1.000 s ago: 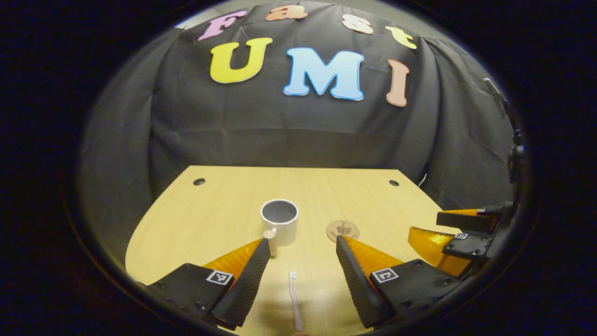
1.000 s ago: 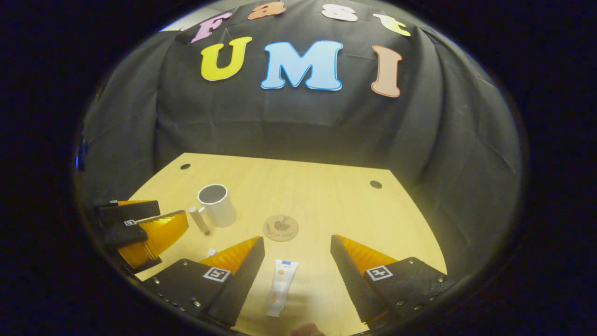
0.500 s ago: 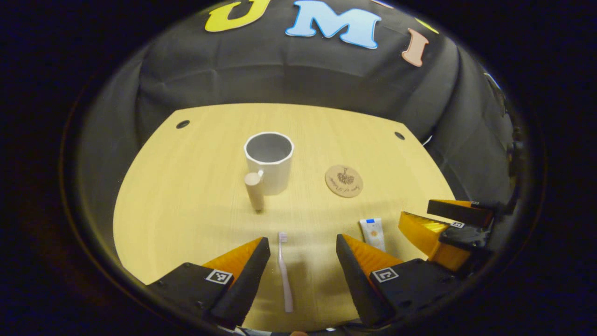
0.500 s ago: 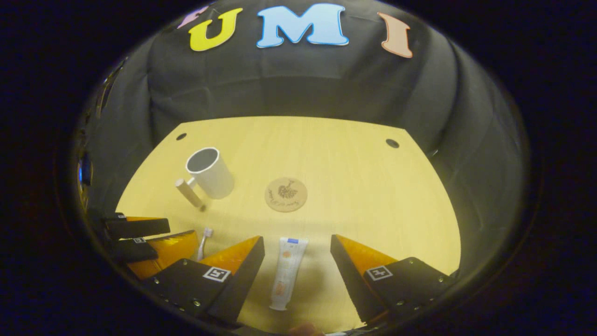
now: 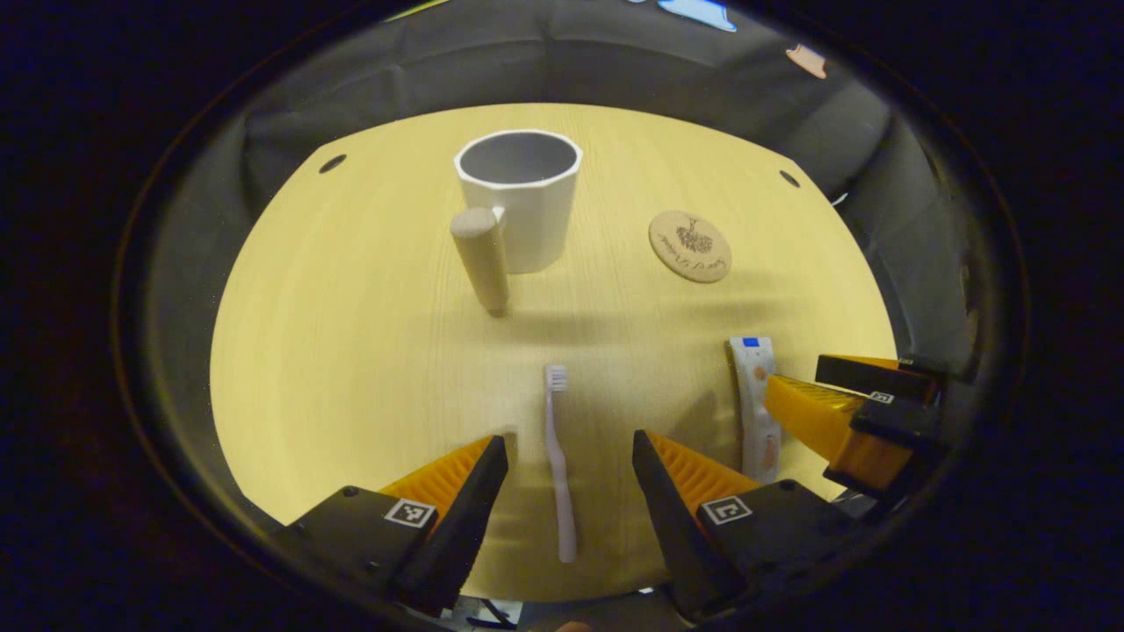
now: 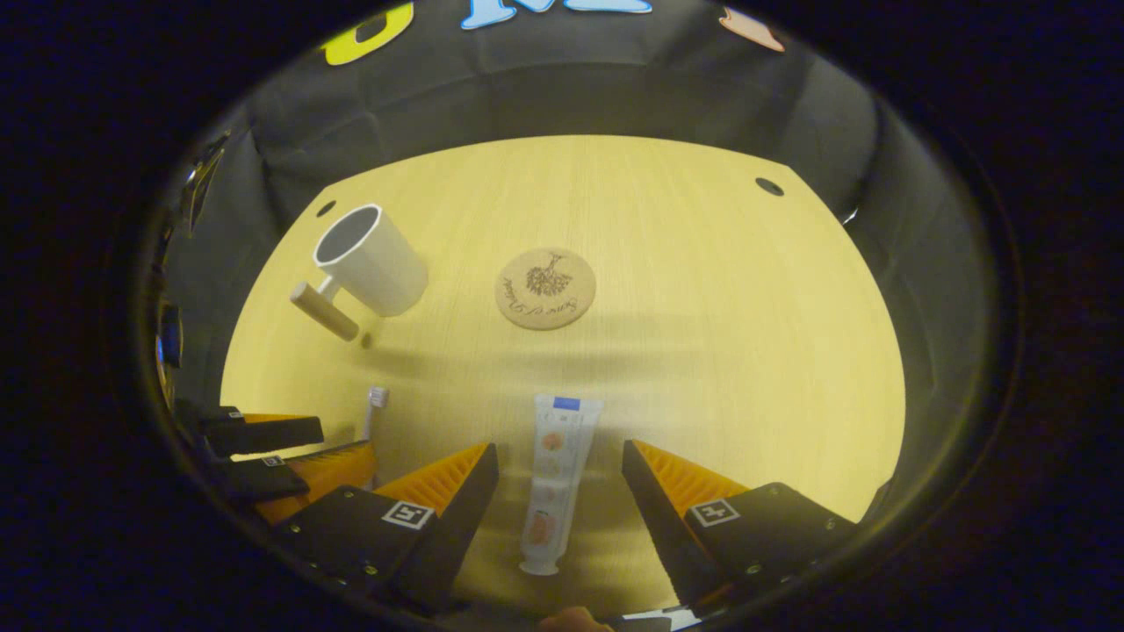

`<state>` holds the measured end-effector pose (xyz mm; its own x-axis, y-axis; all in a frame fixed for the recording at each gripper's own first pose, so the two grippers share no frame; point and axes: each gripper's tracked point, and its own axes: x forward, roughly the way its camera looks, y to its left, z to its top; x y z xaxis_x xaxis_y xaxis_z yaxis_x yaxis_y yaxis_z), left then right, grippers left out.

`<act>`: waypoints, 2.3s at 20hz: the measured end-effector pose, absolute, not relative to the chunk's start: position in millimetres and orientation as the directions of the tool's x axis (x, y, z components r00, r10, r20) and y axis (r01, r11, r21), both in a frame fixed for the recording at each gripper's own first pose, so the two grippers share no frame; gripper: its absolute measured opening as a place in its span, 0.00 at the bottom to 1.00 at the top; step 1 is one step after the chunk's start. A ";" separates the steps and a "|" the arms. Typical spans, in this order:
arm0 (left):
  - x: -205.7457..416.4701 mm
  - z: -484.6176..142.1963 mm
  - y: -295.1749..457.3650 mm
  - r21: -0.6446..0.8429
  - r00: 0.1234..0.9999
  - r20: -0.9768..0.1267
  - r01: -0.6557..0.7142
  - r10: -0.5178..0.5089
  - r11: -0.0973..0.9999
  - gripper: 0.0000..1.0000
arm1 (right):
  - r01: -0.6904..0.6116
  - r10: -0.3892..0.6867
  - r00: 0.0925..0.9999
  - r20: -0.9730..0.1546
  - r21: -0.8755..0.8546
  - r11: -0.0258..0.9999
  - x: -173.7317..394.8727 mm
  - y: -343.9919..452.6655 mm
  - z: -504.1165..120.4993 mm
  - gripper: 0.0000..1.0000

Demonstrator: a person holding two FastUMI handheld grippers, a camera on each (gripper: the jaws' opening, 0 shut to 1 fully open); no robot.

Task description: Put the toothbrush and toothpaste on the desktop into the cup, then pick up the cup and place it on the coaster on the desktop.

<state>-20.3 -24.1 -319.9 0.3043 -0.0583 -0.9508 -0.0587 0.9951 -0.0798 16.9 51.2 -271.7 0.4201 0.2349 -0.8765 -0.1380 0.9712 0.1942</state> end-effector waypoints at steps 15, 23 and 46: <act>-51.4 -359.0 -21.7 -0.046 0.104 -0.994 -0.065 -0.040 0.997 0.79 | -0.115 0.256 0.202 -0.946 0.236 0.965 -9.5 71.0 -315.2 0.91; -51.4 -359.0 -15.2 0.008 0.107 -0.994 -0.079 0.016 0.997 0.27 | -0.101 0.215 0.196 -0.957 0.199 0.975 -8.5 58.8 -319.5 0.55; -50.6 -318.2 -13.3 -0.133 0.419 -0.905 -0.127 -0.068 0.983 0.12 | -0.145 0.334 0.420 -0.844 0.301 0.943 -4.3 54.8 -270.6 0.22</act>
